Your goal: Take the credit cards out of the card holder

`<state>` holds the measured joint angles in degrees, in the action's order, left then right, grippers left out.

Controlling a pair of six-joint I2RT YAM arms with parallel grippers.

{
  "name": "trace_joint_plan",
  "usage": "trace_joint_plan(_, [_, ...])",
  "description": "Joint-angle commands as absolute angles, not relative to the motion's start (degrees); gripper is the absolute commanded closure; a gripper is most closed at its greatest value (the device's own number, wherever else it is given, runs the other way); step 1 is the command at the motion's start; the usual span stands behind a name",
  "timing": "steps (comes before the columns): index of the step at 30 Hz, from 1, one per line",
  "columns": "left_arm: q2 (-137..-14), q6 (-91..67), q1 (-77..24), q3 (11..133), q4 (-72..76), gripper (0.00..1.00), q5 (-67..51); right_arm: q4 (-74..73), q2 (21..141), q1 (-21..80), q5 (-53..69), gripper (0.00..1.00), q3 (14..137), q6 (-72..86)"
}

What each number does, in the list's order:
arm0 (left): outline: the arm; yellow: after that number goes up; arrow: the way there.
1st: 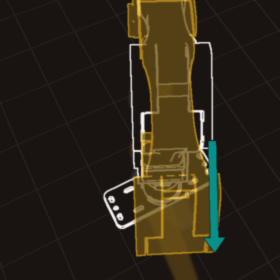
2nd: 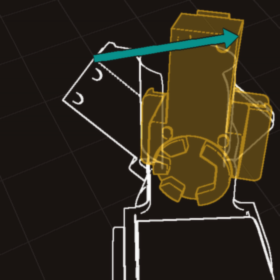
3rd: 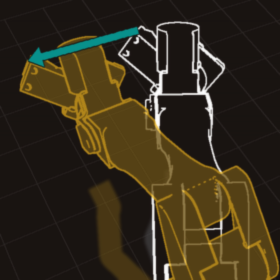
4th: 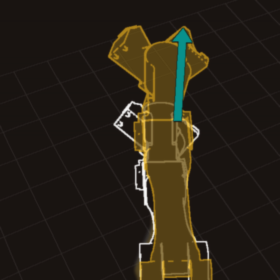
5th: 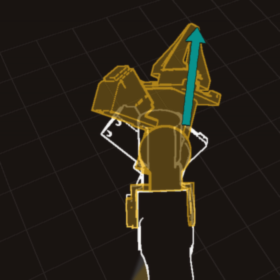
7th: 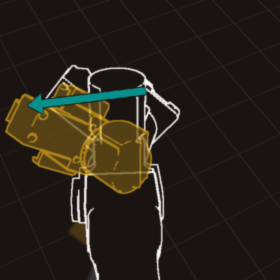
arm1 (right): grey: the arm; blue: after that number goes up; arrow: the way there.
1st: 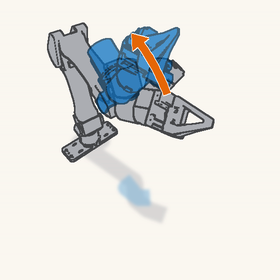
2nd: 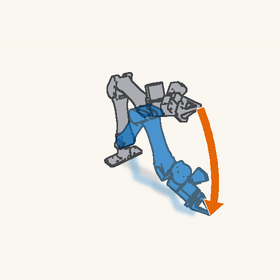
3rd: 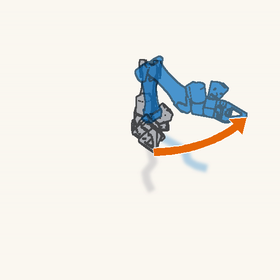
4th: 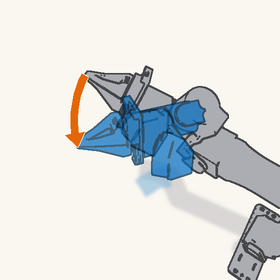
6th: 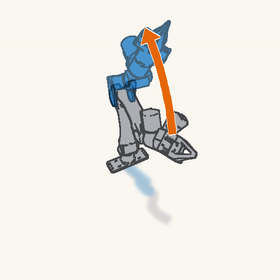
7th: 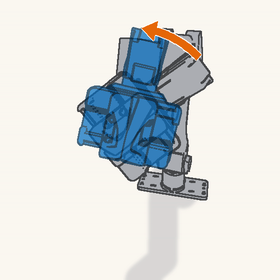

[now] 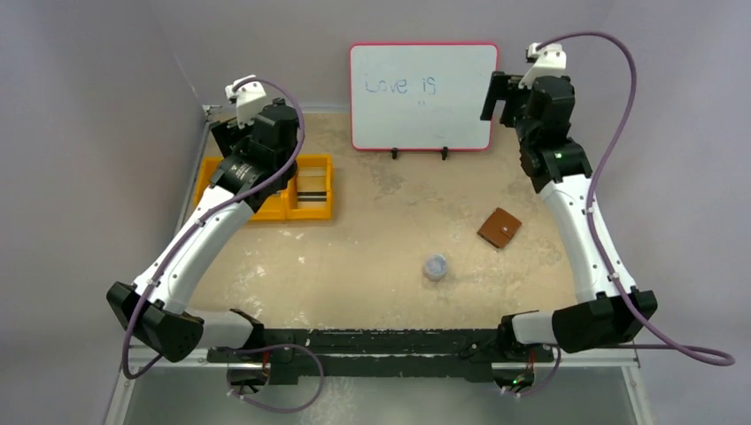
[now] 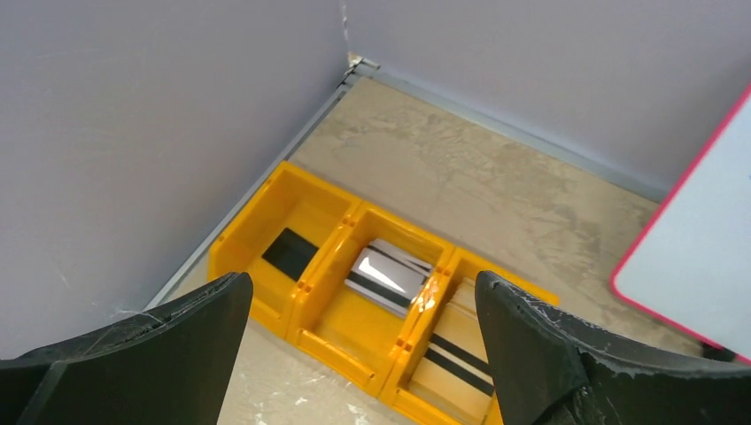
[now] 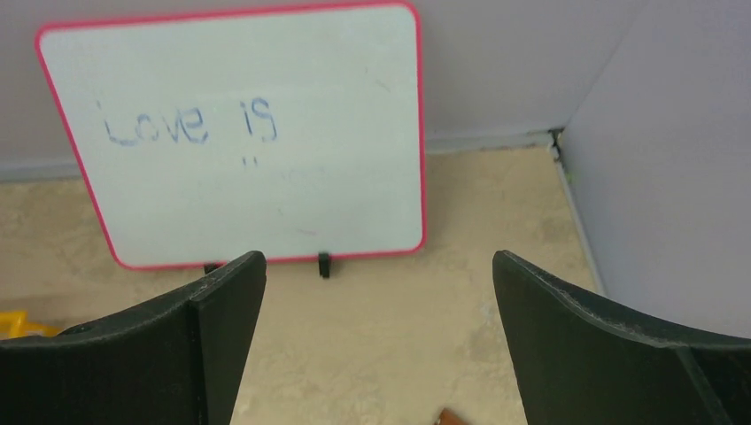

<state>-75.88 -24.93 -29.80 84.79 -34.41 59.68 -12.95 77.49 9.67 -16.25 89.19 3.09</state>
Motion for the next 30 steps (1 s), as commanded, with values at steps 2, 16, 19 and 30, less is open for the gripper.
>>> trace_joint_plan(2, [-72.1,-26.6,-24.6,79.7,-31.4,0.02,55.1,-10.5,73.8,7.3,-6.8,0.00,80.5,8.1])
trace_joint_plan(16, [-65.4,-32.5,-13.0,65.7,-30.5,0.00,29.7,-15.1,75.0,4.7,15.7,0.00,56.4,17.2])
trace_joint_plan(19, [-64.3,-33.4,-11.9,63.7,-30.2,0.00,25.1,-15.7,76.2,6.6,18.4,0.00,54.3,18.3])
trace_joint_plan(30, [-60.8,-34.5,-10.4,61.2,-29.8,0.00,18.4,-15.0,83.3,18.0,25.8,0.02,48.2,22.8])
